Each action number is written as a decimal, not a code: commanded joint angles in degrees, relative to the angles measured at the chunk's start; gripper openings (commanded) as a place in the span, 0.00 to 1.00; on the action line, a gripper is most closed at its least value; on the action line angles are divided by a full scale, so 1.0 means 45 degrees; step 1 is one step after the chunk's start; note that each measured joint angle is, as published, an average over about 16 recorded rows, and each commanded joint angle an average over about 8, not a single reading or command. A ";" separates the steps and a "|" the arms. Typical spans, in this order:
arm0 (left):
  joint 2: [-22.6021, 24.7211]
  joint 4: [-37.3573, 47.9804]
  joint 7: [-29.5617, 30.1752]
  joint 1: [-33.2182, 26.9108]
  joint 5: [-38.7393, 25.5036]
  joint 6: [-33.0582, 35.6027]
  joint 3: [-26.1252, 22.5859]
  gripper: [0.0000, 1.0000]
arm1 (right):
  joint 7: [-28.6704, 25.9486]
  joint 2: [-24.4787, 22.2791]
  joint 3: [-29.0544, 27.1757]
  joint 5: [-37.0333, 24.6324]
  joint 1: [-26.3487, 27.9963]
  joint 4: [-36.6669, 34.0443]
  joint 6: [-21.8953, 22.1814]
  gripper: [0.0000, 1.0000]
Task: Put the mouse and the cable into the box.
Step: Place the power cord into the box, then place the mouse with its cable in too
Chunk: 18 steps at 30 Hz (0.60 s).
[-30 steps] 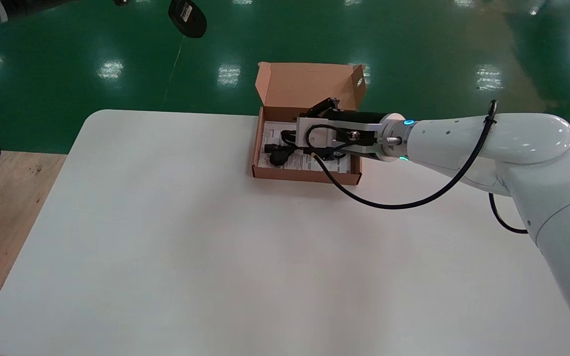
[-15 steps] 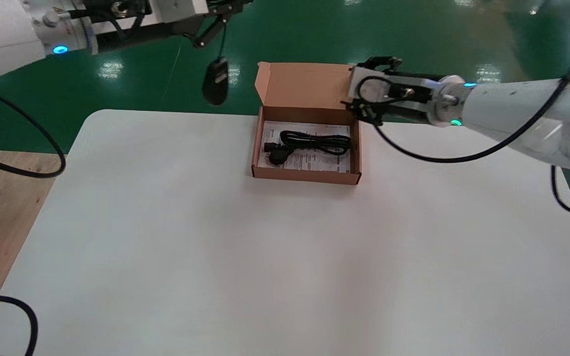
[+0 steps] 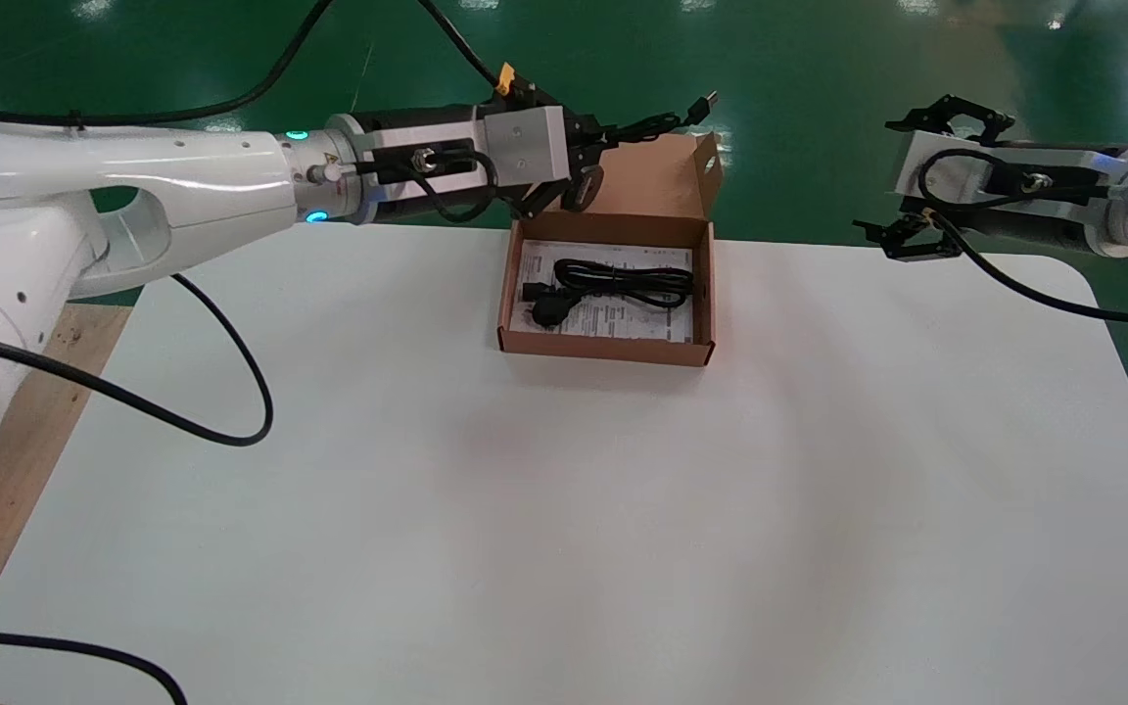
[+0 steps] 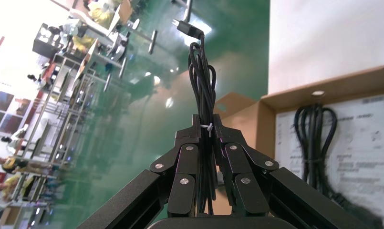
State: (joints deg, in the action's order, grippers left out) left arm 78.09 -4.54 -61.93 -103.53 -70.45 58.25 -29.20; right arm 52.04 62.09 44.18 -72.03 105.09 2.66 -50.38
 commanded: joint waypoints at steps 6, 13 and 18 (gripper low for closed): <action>0.0038 -0.1098 0.0595 0.0570 0.0124 -0.0084 -0.0393 0.00 | 0.0280 -0.0625 0.0099 -0.0147 0.0153 -0.0241 -0.0606 1.00; -0.0106 -0.1506 0.0907 0.0238 0.0406 0.0554 -0.0787 0.00 | 0.0344 -0.0810 0.0132 -0.0181 0.0211 -0.0275 -0.1731 1.00; -0.0192 -0.1239 0.0856 0.0048 0.0481 0.1116 -0.0963 0.00 | 0.0363 -0.0854 0.0135 -0.0174 0.0278 -0.0267 -0.2610 1.00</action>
State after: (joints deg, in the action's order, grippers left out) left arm 77.42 -9.78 -57.94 -102.59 -68.31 62.53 -33.45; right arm 53.70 58.27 44.80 -72.84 106.36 1.38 -61.39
